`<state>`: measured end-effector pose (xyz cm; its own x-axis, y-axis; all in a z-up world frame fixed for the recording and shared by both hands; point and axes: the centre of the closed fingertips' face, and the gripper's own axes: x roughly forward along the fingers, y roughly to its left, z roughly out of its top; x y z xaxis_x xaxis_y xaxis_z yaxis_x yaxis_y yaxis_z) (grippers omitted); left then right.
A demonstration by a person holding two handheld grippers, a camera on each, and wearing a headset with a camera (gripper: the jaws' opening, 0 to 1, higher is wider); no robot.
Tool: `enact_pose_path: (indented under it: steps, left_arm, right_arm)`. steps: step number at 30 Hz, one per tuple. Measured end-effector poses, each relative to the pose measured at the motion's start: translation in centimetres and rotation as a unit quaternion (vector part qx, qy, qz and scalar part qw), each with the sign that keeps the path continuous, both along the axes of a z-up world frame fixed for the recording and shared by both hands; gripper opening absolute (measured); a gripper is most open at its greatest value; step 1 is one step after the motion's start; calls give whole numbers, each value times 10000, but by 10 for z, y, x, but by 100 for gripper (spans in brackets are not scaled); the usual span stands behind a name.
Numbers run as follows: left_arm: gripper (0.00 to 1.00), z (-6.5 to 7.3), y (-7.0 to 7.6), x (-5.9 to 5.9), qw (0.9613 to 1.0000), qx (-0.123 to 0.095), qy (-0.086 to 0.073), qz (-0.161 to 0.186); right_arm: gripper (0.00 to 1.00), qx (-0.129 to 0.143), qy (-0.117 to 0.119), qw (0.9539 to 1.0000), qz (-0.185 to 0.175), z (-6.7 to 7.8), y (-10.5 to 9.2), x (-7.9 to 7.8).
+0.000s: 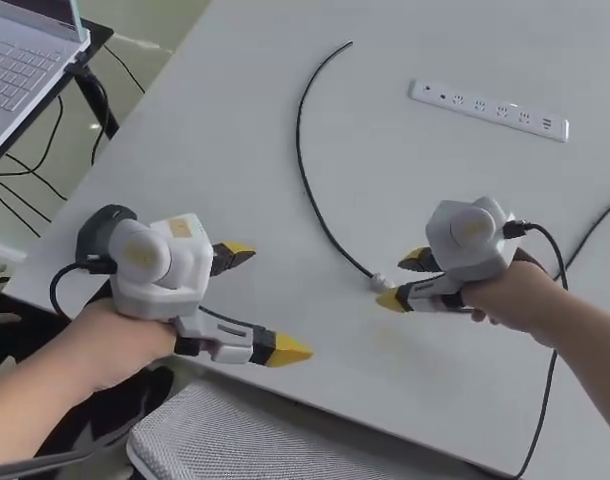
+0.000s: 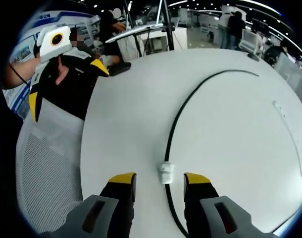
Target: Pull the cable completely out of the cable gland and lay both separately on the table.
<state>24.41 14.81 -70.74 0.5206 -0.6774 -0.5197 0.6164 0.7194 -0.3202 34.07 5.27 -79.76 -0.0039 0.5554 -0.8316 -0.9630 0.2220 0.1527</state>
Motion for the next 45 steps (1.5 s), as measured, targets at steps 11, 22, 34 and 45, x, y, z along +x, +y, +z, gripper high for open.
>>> enact_pose_path:
  steps: [11,22,34,45]
  left_arm:
    - [95,-2,3,0,10000,66,25,-4]
    - [94,-5,6,4,9998,177,18,-3]
    - [94,-10,10,5,9992,394,2,-121]
    - [92,-17,12,7,9967,707,-88,-376]
  right_arm:
    - [26,-189,103,9998,32,-15,-2,3]
    - [20,-232,153,9996,103,-21,-1,4]
    - [10,-322,197,9992,152,-27,-2,3]
    - [8,-323,235,9992,34,-22,-4,1]
